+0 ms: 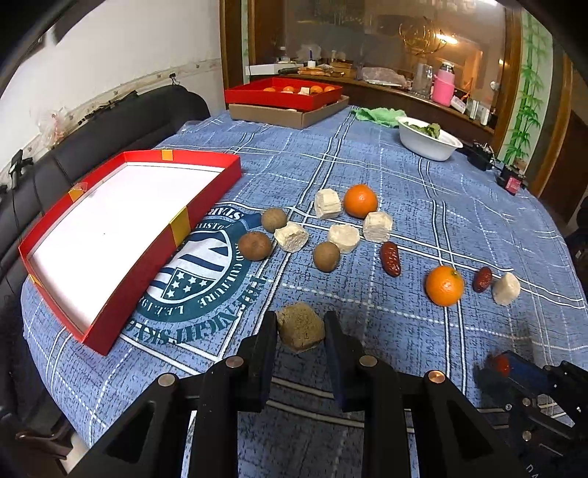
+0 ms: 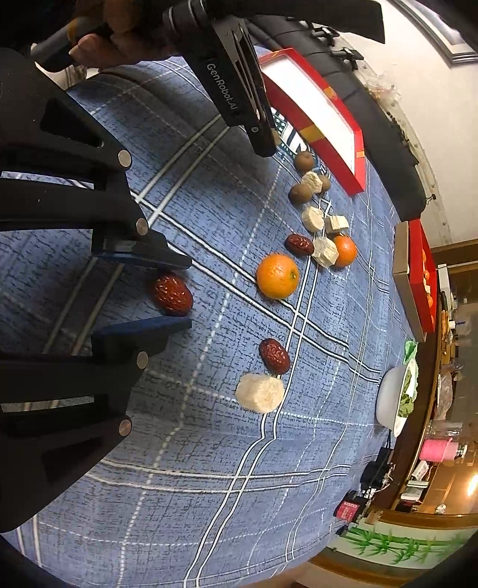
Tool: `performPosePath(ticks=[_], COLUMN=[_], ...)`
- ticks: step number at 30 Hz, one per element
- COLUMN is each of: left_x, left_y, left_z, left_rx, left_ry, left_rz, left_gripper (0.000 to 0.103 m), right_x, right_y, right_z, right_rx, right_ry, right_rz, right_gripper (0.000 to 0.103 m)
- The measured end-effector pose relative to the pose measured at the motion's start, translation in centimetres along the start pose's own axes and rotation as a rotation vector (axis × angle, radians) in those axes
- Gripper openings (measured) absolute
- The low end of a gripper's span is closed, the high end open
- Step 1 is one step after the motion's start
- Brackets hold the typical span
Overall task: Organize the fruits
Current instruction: 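Lift the tan ball with the left tool while the right tool lifts the red date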
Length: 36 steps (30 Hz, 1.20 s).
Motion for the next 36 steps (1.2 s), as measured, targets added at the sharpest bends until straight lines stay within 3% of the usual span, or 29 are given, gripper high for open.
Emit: performPosePath(ticks=[9, 36], left_x=[1.5, 3.1], left_y=[0.2, 0.3], left_z=[-0.9, -2.3], left_rx=[0.018, 0.049], left_ry=[0.008, -0.001], left_rz=[0.030, 0.055], left_gripper=[0.025, 0.024], right_x=[1.6, 3.3], right_y=[-0.5, -1.0], right_z=[-1.2, -2.4], right_rx=[0.031, 0.052], right_ry=[0.036, 0.023], right_rz=[0.036, 0.094], right_gripper=[0.024, 0.025])
Point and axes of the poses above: each gripper's, at about its wrist camera, not at the fingertips, and x roughly against the way its jaws point, z to its right, y to its underside, the point moved 6 cm from there along -x, roughly the way its jaws point, and after that the axes turned 10 degrees about -y, right-handed, at the moved point
